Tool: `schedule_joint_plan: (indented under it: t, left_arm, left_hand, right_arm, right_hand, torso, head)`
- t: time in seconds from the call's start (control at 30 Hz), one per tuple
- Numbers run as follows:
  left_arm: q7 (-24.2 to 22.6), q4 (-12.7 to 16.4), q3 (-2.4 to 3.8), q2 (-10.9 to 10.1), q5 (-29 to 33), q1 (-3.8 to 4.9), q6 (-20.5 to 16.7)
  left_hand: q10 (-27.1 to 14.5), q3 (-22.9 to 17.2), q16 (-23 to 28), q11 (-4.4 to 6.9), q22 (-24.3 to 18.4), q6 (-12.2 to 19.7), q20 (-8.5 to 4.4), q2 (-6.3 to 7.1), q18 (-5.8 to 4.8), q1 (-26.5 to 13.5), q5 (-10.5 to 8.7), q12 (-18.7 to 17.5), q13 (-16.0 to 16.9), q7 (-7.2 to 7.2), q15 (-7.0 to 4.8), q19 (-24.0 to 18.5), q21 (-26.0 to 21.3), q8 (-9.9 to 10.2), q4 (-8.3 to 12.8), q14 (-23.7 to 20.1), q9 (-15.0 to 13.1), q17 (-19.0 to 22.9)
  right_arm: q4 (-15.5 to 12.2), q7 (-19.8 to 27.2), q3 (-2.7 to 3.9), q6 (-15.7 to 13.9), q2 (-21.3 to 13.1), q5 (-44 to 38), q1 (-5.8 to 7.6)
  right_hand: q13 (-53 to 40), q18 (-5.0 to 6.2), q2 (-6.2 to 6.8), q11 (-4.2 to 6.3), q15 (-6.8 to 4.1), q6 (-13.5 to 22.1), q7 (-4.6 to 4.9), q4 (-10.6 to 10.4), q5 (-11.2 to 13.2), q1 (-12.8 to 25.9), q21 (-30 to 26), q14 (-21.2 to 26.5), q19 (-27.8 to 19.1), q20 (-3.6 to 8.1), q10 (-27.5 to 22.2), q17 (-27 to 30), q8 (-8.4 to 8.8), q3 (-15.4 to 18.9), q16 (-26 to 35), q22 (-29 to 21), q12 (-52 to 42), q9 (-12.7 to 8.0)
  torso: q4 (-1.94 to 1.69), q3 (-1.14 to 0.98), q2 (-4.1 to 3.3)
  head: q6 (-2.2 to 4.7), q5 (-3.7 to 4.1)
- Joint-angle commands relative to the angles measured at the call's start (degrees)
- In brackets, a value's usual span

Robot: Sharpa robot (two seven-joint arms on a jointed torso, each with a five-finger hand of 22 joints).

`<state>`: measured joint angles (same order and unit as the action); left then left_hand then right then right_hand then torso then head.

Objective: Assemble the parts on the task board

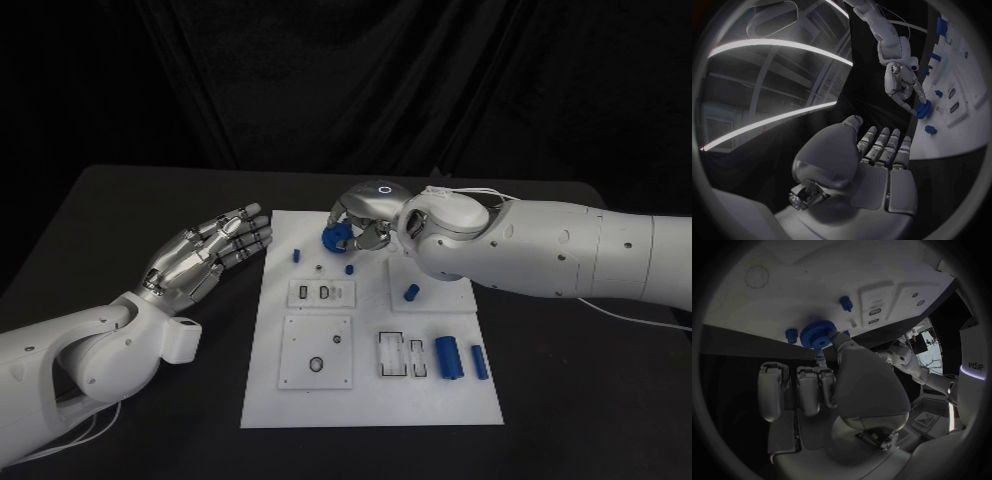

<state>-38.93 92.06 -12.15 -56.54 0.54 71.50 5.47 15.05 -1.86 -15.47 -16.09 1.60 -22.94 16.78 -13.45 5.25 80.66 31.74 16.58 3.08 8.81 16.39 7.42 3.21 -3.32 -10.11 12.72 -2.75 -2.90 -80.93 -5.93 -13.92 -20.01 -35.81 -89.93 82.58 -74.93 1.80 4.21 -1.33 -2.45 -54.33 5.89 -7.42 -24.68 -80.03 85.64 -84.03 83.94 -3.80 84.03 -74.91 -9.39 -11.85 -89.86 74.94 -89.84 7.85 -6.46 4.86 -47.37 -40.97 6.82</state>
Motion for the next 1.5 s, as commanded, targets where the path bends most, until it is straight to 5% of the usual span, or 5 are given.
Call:
schedule_joint_plan:
  t: [0.03,0.83,1.07,1.2,1.5]
  left_arm:
    - [-7.0,0.1,0.04,0.1,0.1,-0.06,0.9]
    - [-6.4,-0.2,0.04,0.3,0.1,-0.06,1.1]
    - [-6.2,-0.3,0.04,0.3,0.1,-0.07,1.2]
    - [-6.2,-0.3,0.04,0.4,0.1,-0.07,1.3]
    - [-6.1,-0.3,0.04,0.3,0.1,-0.07,1.4]
  left_hand:
    - [-0.4,-0.4,-0.5,0.17,0.0,0.0,0.1,-0.16,-1.12,-0.4,0.26,0.3,0.0,0.95,0.35,-0.3,-0.4,-0.1,-0.1,0.3,0.0,-0.1]
    - [-0.5,-0.6,-0.6,0.19,0.0,0.1,0.1,-0.11,-1.15,-0.4,0.26,0.2,0.0,0.99,0.38,-0.2,-0.4,-0.1,0.0,0.4,0.0,-0.1]
    - [-0.6,-0.7,-0.7,0.23,0.0,0.0,0.1,-0.09,-1.16,-0.4,0.25,0.2,0.0,1.02,0.39,-0.2,-0.4,-0.1,0.0,0.4,0.0,-0.1]
    - [-0.6,-0.7,-0.7,0.23,0.0,0.0,0.1,-0.09,-1.16,-0.4,0.25,0.2,0.0,1.02,0.39,-0.2,-0.4,-0.1,0.0,0.4,0.0,-0.1]
    - [-0.6,-0.8,-0.7,0.28,0.0,0.0,0.09,-0.08,-1.17,-0.5,0.25,0.2,0.0,1.06,0.4,-0.2,-0.4,-0.1,0.1,0.4,0.0,-0.1]
  right_arm:
    - [0.2,-0.1,0.05,1.4,0.2,-0.4,-0.19]
    - [0.7,-2.0,0.05,2.5,-0.6,-0.4,-0.31]
    - [0.8,-1.9,0.05,2.4,-0.8,-0.4,-0.38]
    - [0.8,-1.8,0.05,2.5,-0.9,-0.4,-0.41]
    - [0.9,-2.0,0.05,3.1,-1.4,-0.4,-0.5]
  right_hand:
    - [-15.1,-0.07,-0.37,-0.37,0.47,0.6,0.16,-0.1,0.5,0.5,-0.4,-6.0,2.0,-0.53,6.0,-15.1,-5.9,-0.1,-0.1,10.6,-0.2,10.7]
    - [-15.1,0.64,0.48,-0.4,0.49,6.5,1.22,0.3,2.9,0.4,-2.7,-6.0,0.3,-0.59,6.0,-15.1,-0.08,-1.5,-0.1,8.9,-0.2,8.3]
    - [-15.1,1.0,0.7,0.16,0.07,11.8,0.63,0.8,3.1,0.3,-4.0,-6.0,-0.5,-0.27,6.0,-15.1,3.78,-2.1,-0.1,8.1,-0.2,6.2]
    - [-15.1,1.4,0.6,0.85,-0.56,17.5,-0.16,0.5,7.3,1.1,-5.7,-5.8,-1.4,0.34,6.0,-14.7,5.74,-1.6,0.2,7.0,-0.2,3.8]
    - [-15.1,1.52,0.29,0.59,-0.41,14.3,0.25,-1.1,13.1,2.9,-6.5,-5.6,-1.6,0.3,6.0,-14.2,4.67,0.2,0.7,6.7,-0.2,3.5]
  torso:
    - [-0.08,0.01,-0.05]
    - [0.12,-0.03,0.0]
    - [0.09,-0.07,-0.03]
    - [0.11,-0.03,-0.02]
    - [0.02,0.0,-0.03]
  head:
    - [-0.23,0.11]
    - [-0.79,-0.15]
    - [-0.95,-0.11]
    - [-0.99,-0.28]
    - [0.03,-0.34]
